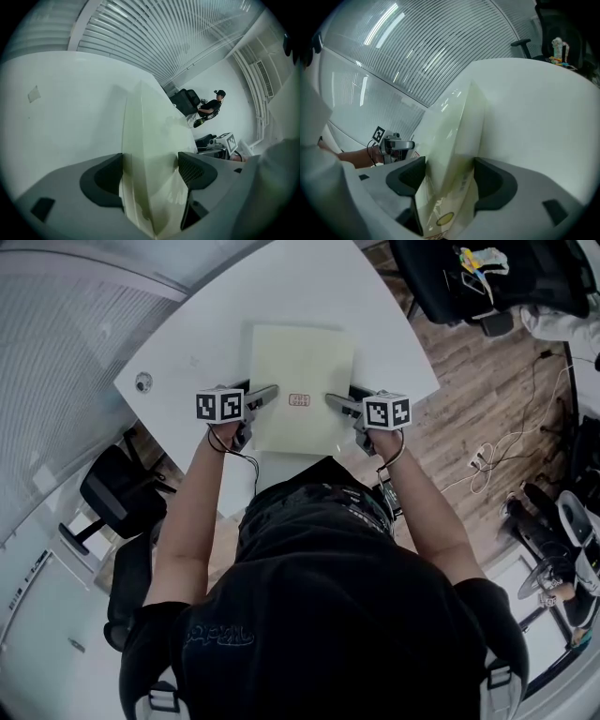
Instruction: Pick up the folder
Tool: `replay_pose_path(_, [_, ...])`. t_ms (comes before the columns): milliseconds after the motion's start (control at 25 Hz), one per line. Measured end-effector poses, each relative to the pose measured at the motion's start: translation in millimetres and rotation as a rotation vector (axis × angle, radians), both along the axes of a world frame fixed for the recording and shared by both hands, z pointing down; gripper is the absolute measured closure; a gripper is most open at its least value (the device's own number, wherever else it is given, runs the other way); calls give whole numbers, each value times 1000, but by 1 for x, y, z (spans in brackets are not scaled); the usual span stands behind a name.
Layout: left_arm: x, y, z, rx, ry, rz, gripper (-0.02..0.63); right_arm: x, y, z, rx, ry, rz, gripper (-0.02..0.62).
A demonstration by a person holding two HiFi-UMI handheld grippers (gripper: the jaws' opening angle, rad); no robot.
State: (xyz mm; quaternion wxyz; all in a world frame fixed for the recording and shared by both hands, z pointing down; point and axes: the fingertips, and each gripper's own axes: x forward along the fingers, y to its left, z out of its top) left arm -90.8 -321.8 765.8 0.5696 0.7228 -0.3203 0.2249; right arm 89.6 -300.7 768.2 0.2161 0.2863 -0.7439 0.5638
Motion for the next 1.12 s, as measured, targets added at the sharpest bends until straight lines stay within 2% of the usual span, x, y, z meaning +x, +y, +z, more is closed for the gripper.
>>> replay_pose_path(160, [0,-1,-4,4,-10,1,235,-1,-2,-6,13,13,-8,267])
replay_pose_path(440, [4,7,-27,67,-16,5,235,4,5,-28,65,11,2,268])
replay_pose_path(760, [18,27,-63,169,-44,14,235,19,24,-58,137,16,-18,267])
replay_pose_path(1120, [42,52,-115,289,-68,-4,235,42,45,-108,256,-32,-37,268])
